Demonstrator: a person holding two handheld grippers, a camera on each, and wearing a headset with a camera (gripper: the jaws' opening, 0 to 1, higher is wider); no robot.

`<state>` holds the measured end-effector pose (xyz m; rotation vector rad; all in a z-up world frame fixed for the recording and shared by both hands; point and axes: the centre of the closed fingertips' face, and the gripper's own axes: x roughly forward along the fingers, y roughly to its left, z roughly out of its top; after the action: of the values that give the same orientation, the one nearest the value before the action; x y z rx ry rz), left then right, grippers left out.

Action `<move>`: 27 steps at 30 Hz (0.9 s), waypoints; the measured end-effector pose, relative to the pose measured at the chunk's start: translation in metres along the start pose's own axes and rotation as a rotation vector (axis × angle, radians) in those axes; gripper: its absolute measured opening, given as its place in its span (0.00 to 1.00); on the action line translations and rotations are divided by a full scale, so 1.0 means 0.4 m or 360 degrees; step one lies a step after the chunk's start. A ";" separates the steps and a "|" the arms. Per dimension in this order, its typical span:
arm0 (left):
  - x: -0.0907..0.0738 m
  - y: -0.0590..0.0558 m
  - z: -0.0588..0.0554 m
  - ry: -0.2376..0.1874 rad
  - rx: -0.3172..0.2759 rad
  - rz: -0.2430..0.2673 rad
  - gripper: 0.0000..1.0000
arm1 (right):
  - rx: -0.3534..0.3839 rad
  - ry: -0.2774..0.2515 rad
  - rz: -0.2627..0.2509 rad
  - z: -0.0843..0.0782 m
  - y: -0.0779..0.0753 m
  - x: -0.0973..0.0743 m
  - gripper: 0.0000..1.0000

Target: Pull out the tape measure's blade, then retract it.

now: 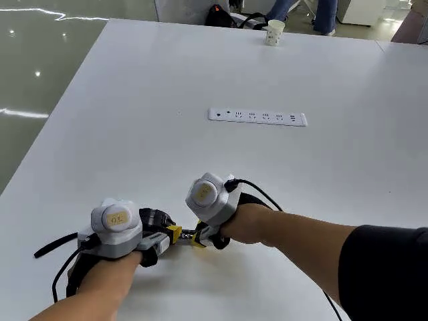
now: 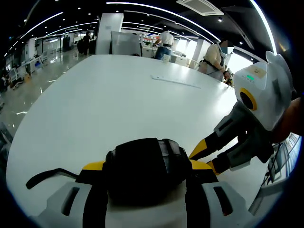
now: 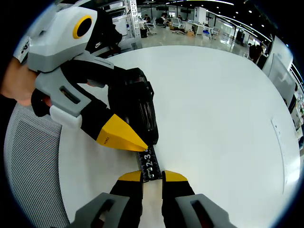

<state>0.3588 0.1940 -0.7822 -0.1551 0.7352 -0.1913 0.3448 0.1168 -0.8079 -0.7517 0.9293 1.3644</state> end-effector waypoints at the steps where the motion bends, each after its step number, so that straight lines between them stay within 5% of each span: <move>1: 0.000 0.002 0.001 0.0001 -0.0002 -0.0001 0.61 | 0.0000 -0.0002 -0.0001 0.001 -0.001 0.001 0.11; 27: 0.003 0.005 0.001 0.0009 -0.0007 -0.0019 0.61 | 0.0028 -0.0099 0.0046 0.036 0.014 0.015 0.10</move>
<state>0.3599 0.1959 -0.7831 -0.1632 0.7402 -0.2015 0.3406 0.1326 -0.8062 -0.6811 0.9050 1.3953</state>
